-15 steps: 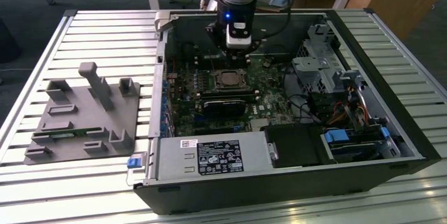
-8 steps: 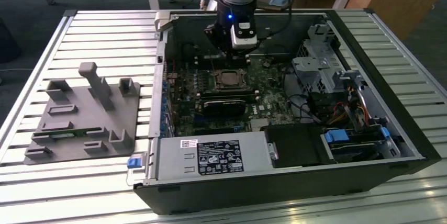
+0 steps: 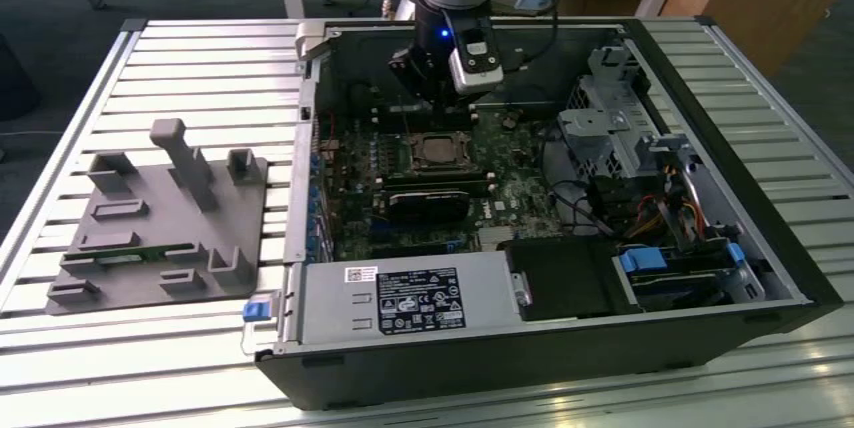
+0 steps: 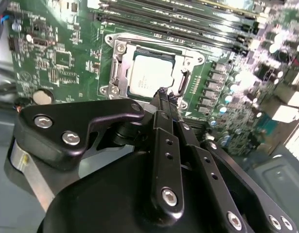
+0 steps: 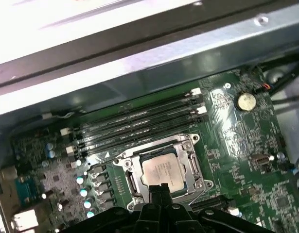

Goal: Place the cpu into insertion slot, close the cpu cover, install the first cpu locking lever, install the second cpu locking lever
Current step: 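Install the first cpu locking lever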

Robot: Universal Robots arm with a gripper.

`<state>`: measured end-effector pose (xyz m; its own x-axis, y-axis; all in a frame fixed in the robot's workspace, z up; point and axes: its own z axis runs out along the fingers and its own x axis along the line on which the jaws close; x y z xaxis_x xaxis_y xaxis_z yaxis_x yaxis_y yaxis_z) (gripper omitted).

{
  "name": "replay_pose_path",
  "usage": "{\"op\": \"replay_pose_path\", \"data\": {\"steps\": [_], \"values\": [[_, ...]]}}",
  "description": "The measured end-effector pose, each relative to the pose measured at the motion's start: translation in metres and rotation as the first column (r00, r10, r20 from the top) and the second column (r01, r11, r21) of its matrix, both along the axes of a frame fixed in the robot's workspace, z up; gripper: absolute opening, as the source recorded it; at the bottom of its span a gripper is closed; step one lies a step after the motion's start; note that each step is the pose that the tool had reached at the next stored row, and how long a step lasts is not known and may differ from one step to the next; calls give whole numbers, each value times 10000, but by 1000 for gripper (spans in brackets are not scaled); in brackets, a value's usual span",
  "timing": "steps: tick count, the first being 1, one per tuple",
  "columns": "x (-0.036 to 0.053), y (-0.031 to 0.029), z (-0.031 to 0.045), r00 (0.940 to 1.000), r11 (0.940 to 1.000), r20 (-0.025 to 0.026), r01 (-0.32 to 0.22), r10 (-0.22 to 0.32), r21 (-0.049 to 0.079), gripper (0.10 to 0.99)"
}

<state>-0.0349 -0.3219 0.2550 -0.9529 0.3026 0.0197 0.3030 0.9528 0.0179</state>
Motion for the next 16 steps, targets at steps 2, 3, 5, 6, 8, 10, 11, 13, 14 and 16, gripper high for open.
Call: {"op": "replay_pose_path", "data": {"steps": [2, 3, 5, 6, 8, 10, 11, 13, 14, 16], "values": [[-8, 0, -2, 9997, 9997, 0, -226, 226, 1, 106], [-21, 0, -3, 9997, 9997, 1, -253, 253, 2, 106], [-56, 0, -4, 9997, 9997, 0, -256, 256, 1, 106], [-76, 0, -4, 9996, 9996, 0, -269, 269, 1, 106], [-84, 0, -6, 9989, 9989, -1, -466, 466, 1, 106], [-85, 0, -9, 9965, 9965, -1, -839, 839, 1, 106], [-85, 0, -10, 9948, 9948, 0, -1018, 1018, 1, 106], [-85, 0, -11, 9905, 9905, -1, -1374, 1374, 0, 106], [-85, 0, -12, 9880, 9880, 0, -1541, 1541, 1, 106], [-85, 0, -13, 9826, 9826, 0, -1856, 1856, 2, 106]]}}
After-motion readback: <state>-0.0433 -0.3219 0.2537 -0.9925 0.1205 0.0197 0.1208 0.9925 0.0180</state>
